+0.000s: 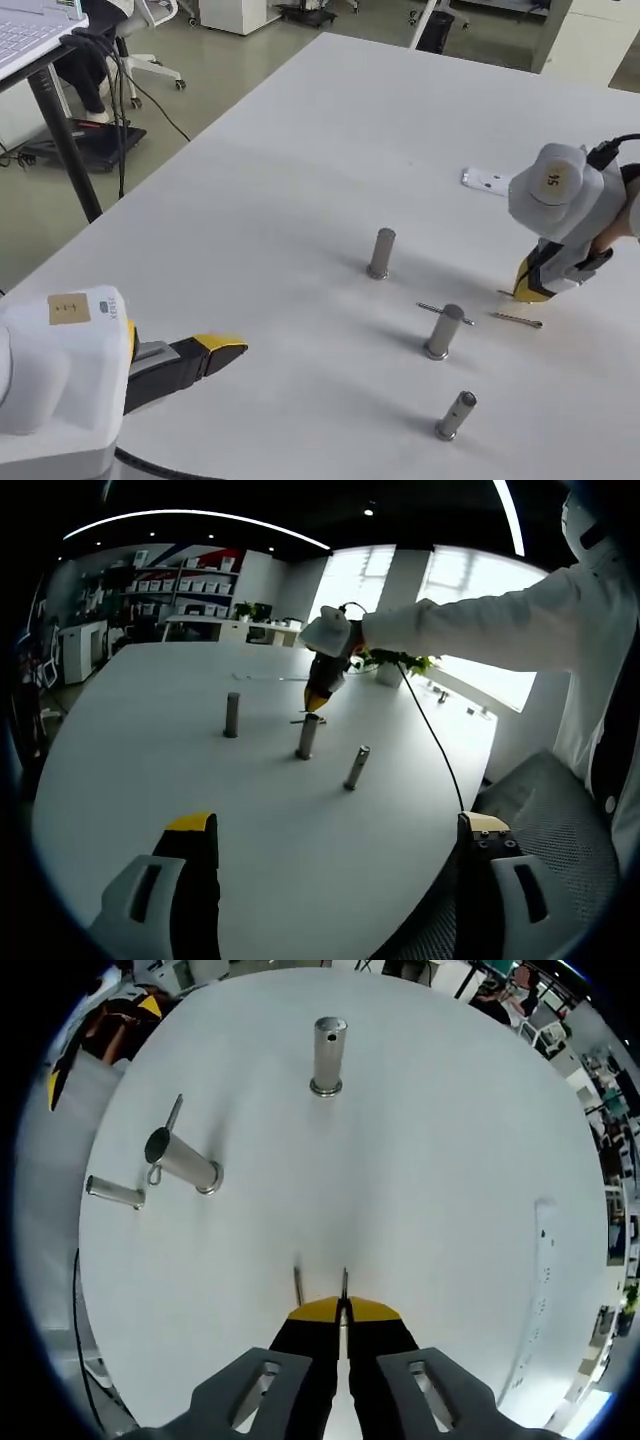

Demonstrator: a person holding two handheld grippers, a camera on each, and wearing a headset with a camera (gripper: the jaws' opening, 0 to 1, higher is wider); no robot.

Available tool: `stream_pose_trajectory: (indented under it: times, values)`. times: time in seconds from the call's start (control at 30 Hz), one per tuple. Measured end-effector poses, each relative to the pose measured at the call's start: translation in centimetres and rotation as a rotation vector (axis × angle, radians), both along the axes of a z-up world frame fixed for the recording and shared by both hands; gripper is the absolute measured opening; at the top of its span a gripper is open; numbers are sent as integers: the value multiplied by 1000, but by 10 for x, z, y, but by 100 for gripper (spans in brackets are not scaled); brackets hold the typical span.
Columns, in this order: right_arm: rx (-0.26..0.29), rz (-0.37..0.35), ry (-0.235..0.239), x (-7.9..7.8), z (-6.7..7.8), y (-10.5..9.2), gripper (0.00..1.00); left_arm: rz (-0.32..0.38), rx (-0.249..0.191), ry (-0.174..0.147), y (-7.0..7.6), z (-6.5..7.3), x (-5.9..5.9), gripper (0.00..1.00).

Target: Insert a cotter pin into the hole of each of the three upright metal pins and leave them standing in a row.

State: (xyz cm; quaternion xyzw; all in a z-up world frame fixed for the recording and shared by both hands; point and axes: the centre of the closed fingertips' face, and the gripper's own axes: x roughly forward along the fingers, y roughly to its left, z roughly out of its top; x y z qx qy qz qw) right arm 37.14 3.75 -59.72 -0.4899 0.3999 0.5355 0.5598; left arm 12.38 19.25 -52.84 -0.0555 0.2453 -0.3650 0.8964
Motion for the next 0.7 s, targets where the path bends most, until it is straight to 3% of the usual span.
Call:
stream_pose_trajectory:
  times: [0.1, 0.13, 0.27, 0.53, 0.7]
  values:
    - [79, -17, -11, -2, 13, 6, 0, -17, 5, -9, -3, 4, 4, 95]
    - [116, 16, -26, -6, 20, 9, 0, -25, 2, -8, -5, 5, 6, 94]
    - [147, 15, -84, -14, 35, 1, 0, -56, 15, -16, -12, 8, 13, 93]
    - [327, -54, -188, -43, 73, -7, 0, -110, 0, -42, -34, 20, 30, 89]
    - [379, -46, -278, -64, 91, -15, 0, -153, -14, -37, -49, 23, 35, 82]
